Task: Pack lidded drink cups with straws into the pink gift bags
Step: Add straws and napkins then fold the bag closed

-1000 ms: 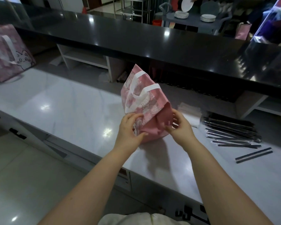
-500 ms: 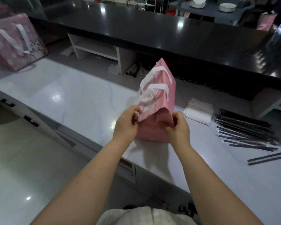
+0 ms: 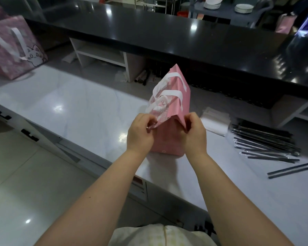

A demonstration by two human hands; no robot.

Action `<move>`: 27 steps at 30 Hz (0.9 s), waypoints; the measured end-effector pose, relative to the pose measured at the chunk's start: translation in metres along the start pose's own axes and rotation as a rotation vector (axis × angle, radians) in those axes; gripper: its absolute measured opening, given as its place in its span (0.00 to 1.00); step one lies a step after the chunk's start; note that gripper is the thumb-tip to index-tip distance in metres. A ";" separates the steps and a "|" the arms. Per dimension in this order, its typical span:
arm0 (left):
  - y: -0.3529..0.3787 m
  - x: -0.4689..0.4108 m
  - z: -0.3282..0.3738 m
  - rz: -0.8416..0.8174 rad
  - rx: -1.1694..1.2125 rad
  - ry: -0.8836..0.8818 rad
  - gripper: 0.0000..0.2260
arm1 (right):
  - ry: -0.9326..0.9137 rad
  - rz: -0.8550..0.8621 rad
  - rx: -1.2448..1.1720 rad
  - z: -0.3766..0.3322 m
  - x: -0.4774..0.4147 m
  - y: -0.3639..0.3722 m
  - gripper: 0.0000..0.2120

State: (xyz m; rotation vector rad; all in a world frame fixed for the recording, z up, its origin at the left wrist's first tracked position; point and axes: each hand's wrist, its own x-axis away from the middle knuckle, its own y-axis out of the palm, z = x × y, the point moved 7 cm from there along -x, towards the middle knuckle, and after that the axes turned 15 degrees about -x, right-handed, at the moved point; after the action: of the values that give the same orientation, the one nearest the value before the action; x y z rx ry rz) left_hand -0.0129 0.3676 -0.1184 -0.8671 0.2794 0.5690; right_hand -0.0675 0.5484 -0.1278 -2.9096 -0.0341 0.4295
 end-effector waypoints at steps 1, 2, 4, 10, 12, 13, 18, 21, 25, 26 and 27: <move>0.001 0.004 -0.005 -0.007 0.032 -0.022 0.15 | 0.019 -0.005 -0.005 0.005 0.004 0.000 0.14; 0.003 0.009 -0.010 -0.021 0.069 -0.047 0.15 | 0.050 -0.010 -0.018 0.012 0.009 -0.001 0.14; 0.008 0.024 -0.023 -0.075 0.147 -0.115 0.20 | 0.141 -0.014 -0.060 0.030 0.021 -0.003 0.12; 0.023 0.024 -0.033 -0.194 0.130 -0.156 0.21 | 0.198 -0.058 -0.034 0.046 0.028 0.003 0.15; 0.027 0.018 -0.033 -0.215 0.086 -0.196 0.18 | 0.196 -0.041 -0.004 0.046 0.025 0.007 0.13; 0.028 0.017 -0.035 -0.211 0.081 -0.217 0.18 | 0.201 -0.020 -0.004 0.046 0.025 0.007 0.12; 0.031 0.044 -0.055 -0.183 0.121 -0.272 0.16 | 0.258 0.032 -0.026 0.060 0.042 0.000 0.10; 0.031 0.051 -0.070 -0.169 0.122 -0.351 0.16 | 0.240 0.039 -0.017 0.060 0.047 -0.004 0.09; 0.034 0.047 -0.074 -0.191 0.106 -0.422 0.15 | 0.244 0.085 -0.021 0.060 0.036 -0.004 0.09; 0.036 0.050 -0.070 -0.197 0.113 -0.425 0.14 | 0.247 0.122 -0.029 0.061 0.034 -0.006 0.08; 0.039 0.056 -0.063 -0.204 0.127 -0.418 0.13 | 0.254 0.176 -0.033 0.062 0.033 -0.009 0.07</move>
State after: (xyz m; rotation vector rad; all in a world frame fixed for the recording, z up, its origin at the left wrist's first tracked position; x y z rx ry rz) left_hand 0.0106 0.3581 -0.2080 -0.6269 -0.1513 0.5220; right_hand -0.0534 0.5713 -0.1933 -2.9867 0.2559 0.0835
